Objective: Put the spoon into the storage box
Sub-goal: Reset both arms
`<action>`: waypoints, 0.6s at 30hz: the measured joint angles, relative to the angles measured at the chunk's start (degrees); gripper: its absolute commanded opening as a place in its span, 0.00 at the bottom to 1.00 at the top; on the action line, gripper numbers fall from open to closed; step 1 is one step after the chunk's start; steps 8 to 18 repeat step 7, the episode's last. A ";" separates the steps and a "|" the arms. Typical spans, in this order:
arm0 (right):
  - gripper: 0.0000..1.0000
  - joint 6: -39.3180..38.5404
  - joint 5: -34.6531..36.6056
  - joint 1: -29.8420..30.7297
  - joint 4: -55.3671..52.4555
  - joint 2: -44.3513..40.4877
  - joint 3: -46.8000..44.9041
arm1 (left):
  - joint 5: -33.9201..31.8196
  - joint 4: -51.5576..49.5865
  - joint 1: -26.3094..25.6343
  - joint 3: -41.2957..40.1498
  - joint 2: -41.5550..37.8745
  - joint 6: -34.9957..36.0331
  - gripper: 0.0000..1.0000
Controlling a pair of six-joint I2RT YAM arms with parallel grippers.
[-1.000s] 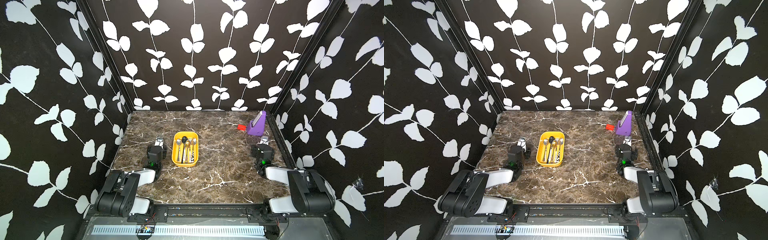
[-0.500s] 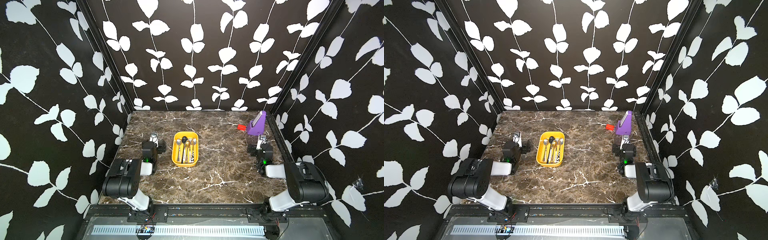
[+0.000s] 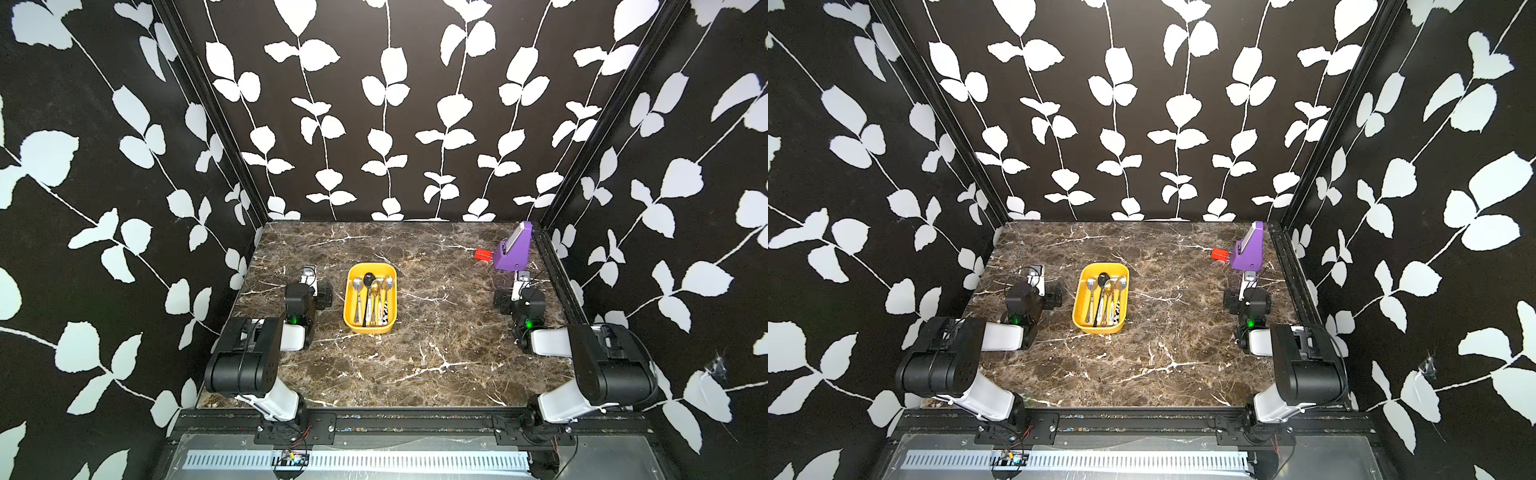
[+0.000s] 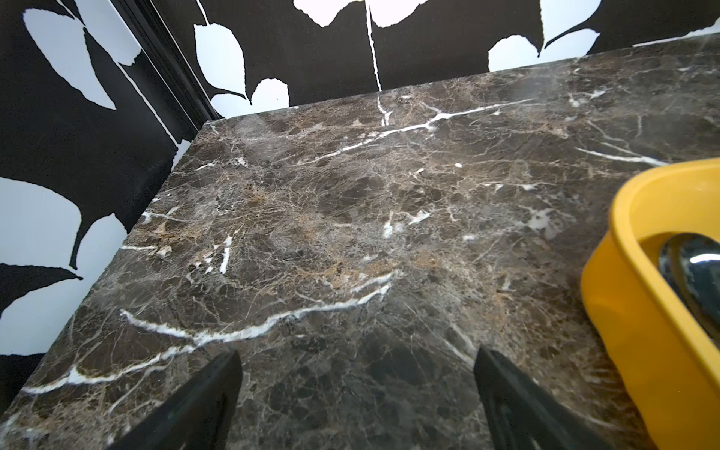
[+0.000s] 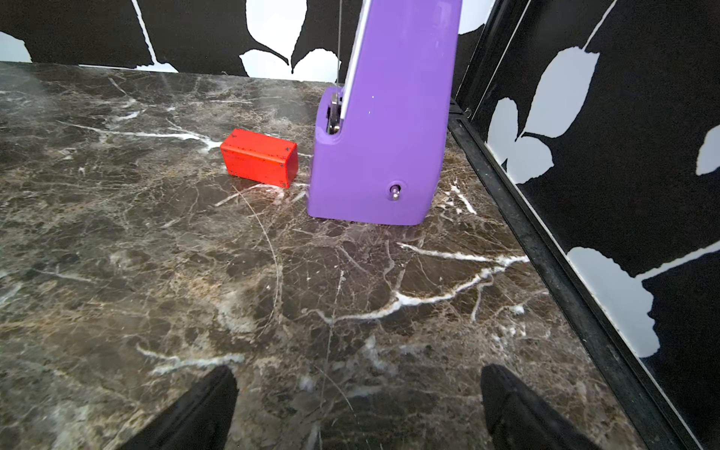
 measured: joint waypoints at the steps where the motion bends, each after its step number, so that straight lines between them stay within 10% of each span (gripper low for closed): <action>1: 0.99 0.00 0.00 0.00 -0.09 0.00 0.00 | 0.00 -0.02 0.00 0.00 0.00 0.00 0.98; 18: 0.99 -0.07 -0.50 0.00 -0.79 0.00 0.04 | 0.00 -0.02 0.04 0.00 0.00 -0.15 0.98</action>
